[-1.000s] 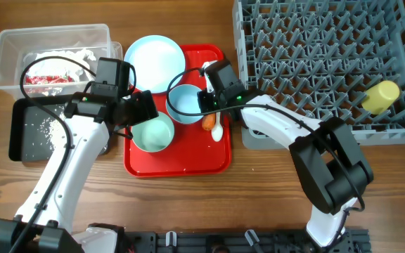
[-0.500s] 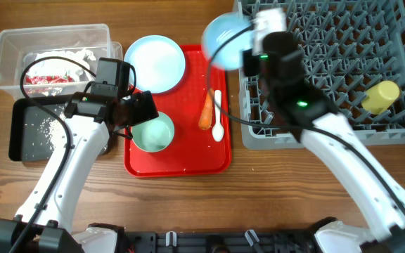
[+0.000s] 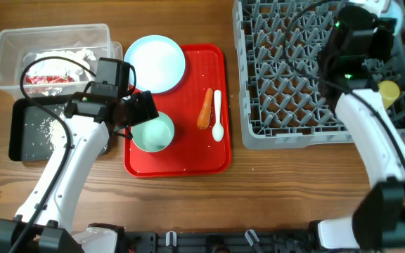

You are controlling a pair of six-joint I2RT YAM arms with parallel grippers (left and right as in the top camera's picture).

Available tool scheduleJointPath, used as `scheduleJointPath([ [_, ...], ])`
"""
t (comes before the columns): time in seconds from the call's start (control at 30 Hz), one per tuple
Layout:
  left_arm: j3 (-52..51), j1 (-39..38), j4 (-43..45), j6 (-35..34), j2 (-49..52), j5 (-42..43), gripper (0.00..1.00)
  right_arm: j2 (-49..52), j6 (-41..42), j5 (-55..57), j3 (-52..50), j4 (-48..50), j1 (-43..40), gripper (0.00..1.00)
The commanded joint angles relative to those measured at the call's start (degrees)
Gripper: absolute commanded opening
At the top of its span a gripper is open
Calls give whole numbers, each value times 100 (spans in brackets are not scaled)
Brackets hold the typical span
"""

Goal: Sort waste into correct bins and load items into the dishwasher rack
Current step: 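Carry the light blue bowl into the rack and release it at back right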

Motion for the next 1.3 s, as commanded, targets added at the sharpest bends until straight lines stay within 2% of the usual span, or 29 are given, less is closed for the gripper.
scheduleJointPath([
  [0.0,22,24,-2,-35,-63,-46,90,887,-1534,1158,17,1036,-372,4],
  [0.13,22,24,-2,-37,-63,-46,91,1652,-2610,1419,17,2131,-595,4],
  [0.23,22,24,2,-37,-63,0,91,2111,-3058,1506,17,2702,-627,4],
  [0.4,22,24,28,-37,-63,125,91,2601,-2874,1657,15,2741,-551,4],
  [0.67,22,24,46,-37,-63,125,91,2653,-2614,1738,11,2841,-227,5],
  [0.73,22,24,46,-37,-63,125,91,2653,-2597,1738,11,2841,-90,15],
  [0.77,22,24,46,-37,-63,125,91,2653,-2599,1738,11,2846,-11,33],
  [0.83,20,24,59,-37,-63,125,91,2653,-2603,1735,11,2896,151,57],
  [0.9,22,24,70,-35,-63,125,91,2651,-2627,1742,11,3016,330,69],
  [1.0,22,24,68,-35,-63,125,92,2636,-2830,1834,11,3429,544,75],
  [1.07,22,24,68,-35,-63,125,92,2636,-3189,1976,11,4096,654,79],
  [1.17,22,24,68,-35,-63,125,92,2618,-3971,2129,13,5567,767,79],
  [1.2,22,24,68,-35,-63,125,92,2592,-4157,2170,13,5989,798,79],
  [1.27,22,24,70,-35,-63,125,92,2509,-4347,2302,13,6721,855,66],
])
